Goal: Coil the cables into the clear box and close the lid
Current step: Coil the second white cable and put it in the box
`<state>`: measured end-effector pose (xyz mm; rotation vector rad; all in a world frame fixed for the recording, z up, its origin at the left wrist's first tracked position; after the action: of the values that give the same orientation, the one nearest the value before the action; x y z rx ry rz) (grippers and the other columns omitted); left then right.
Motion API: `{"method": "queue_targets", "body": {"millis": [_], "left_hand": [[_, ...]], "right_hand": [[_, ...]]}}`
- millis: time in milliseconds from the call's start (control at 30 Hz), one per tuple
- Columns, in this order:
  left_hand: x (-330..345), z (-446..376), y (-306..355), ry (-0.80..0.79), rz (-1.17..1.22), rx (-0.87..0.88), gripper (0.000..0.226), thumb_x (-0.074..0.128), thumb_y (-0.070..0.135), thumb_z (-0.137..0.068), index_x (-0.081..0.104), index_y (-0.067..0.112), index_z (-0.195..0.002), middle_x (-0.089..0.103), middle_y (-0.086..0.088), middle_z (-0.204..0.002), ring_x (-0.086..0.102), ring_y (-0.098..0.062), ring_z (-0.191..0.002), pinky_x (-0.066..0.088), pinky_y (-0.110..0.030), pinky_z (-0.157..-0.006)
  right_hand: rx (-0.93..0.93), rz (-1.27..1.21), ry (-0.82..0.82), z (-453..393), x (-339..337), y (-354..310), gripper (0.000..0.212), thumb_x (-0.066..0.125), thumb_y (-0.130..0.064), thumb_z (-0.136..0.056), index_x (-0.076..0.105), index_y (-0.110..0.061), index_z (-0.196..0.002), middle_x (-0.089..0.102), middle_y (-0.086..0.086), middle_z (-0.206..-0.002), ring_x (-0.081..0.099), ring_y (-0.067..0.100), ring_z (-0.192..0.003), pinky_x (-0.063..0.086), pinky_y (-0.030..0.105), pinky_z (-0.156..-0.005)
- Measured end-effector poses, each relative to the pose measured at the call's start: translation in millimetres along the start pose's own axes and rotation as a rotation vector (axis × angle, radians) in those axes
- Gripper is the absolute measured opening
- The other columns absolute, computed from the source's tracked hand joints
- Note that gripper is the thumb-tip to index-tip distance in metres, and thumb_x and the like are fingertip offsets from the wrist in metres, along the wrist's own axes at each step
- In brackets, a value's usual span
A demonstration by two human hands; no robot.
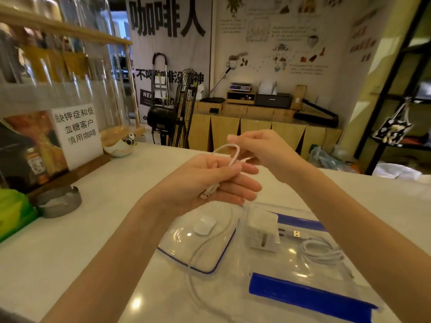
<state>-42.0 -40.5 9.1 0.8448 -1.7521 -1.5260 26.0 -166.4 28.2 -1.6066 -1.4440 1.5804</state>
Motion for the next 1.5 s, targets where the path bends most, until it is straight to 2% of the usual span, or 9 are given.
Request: {"method": "queue_targets", "body": {"millis": [100,167,333,533,733,833,1033,1300,1500], "left_hand": [[4.1,-9.6,22.5,-0.083,0.147,0.123,0.031,0.045,0.020,-0.082,0.070,0.007,-0.094,0.075,-0.007,-0.076,0.070,-0.012,-0.066,0.057,-0.020,-0.058],[7.5,-17.9,34.3,-0.069,0.177,0.194,0.032,0.044,0.020,-0.080,0.073,0.009,-0.089,0.075,-0.006,-0.077,0.071,-0.012,-0.067,0.057,-0.020,-0.057],[3.8,-34.9,57.3,-0.003,0.375,0.404,0.032,0.043,0.021,-0.079,0.073,0.013,-0.088,0.075,-0.001,-0.087,0.071,-0.010,-0.081,0.057,-0.022,-0.066],[-2.8,-52.7,46.4,0.123,0.360,0.470,0.029,0.042,0.019,-0.082,0.060,0.009,-0.102,0.073,-0.003,-0.101,0.067,-0.014,-0.097,0.055,-0.025,-0.081],[6.6,-63.5,28.5,0.206,0.136,0.423,0.014,0.035,0.018,-0.092,0.048,0.014,-0.089,0.068,-0.006,-0.113,0.061,-0.016,-0.109,0.041,-0.042,-0.102],[2.4,-65.4,30.7,0.218,0.179,0.442,0.017,0.033,0.015,-0.094,0.049,0.010,-0.096,0.068,-0.008,-0.111,0.064,-0.017,-0.105,0.048,-0.035,-0.096],[-8.2,-63.7,33.6,0.214,0.180,0.445,0.022,0.033,0.013,-0.093,0.052,0.006,-0.102,0.074,-0.003,-0.096,0.068,-0.017,-0.094,0.056,-0.024,-0.077],[-16.9,-64.1,34.7,0.014,0.573,0.303,0.037,0.041,0.022,-0.080,0.067,0.002,-0.098,0.075,-0.009,-0.091,0.071,-0.017,-0.082,0.058,-0.024,-0.068],[-19.8,-62.2,30.6,-0.192,0.713,0.135,0.040,0.031,0.016,-0.096,0.042,-0.003,-0.129,0.064,-0.019,-0.117,0.061,-0.025,-0.110,0.045,-0.032,-0.092]], "right_hand": [[-0.071,-0.159,-0.037,9.5,3.9,-6.2,0.026,0.047,-0.019,-0.091,0.056,-0.020,-0.114,0.062,-0.006,-0.094,0.061,0.003,-0.085,0.050,0.023,-0.080],[-0.081,-0.404,-0.099,18.4,11.5,-9.6,0.026,0.040,-0.008,-0.092,0.054,-0.010,-0.114,0.062,0.000,-0.097,0.060,-0.001,-0.079,0.048,0.017,-0.078],[0.060,-0.513,-0.113,29.4,34.3,2.3,0.043,0.030,-0.031,-0.096,0.066,-0.009,-0.096,0.072,0.011,-0.088,0.069,0.020,-0.084,0.051,0.030,-0.087],[0.056,-0.601,0.079,42.7,29.1,-7.4,0.033,0.052,-0.040,-0.083,0.062,-0.010,-0.095,0.058,0.000,-0.058,0.056,0.014,-0.050,0.054,0.034,-0.053],[0.015,-0.532,0.264,47.0,9.9,-6.2,0.025,0.068,-0.027,-0.074,0.060,-0.005,-0.081,0.045,0.001,-0.048,0.030,0.009,-0.035,0.025,0.017,-0.032],[-0.013,-0.545,0.243,45.5,11.5,-3.0,0.026,0.064,-0.022,-0.078,0.061,0.004,-0.080,0.050,0.005,-0.048,0.029,0.009,-0.032,0.022,0.017,-0.032],[-0.028,-0.589,0.231,44.8,11.0,-4.1,0.021,0.063,-0.028,-0.075,0.064,-0.007,-0.070,0.052,0.003,-0.050,0.031,0.008,-0.033,0.026,0.015,-0.032],[0.052,-0.685,0.116,42.9,13.1,2.9,0.023,0.056,-0.021,-0.084,0.063,-0.011,-0.064,0.050,0.002,-0.051,0.029,0.005,-0.031,0.025,0.013,-0.030],[0.091,-0.674,0.017,42.7,12.8,7.7,0.023,0.062,-0.027,-0.073,0.058,-0.004,-0.073,0.048,-0.001,-0.047,0.028,0.004,-0.030,0.023,0.014,-0.030]]}}
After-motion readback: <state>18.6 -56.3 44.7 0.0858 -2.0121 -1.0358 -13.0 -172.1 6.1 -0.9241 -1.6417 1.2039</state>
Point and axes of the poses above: each hand's wrist, its own z-axis away from the middle knuckle, its own x-axis out of the palm, y = z × x, the point moved 3 cm from there along -z, towards the middle knuckle
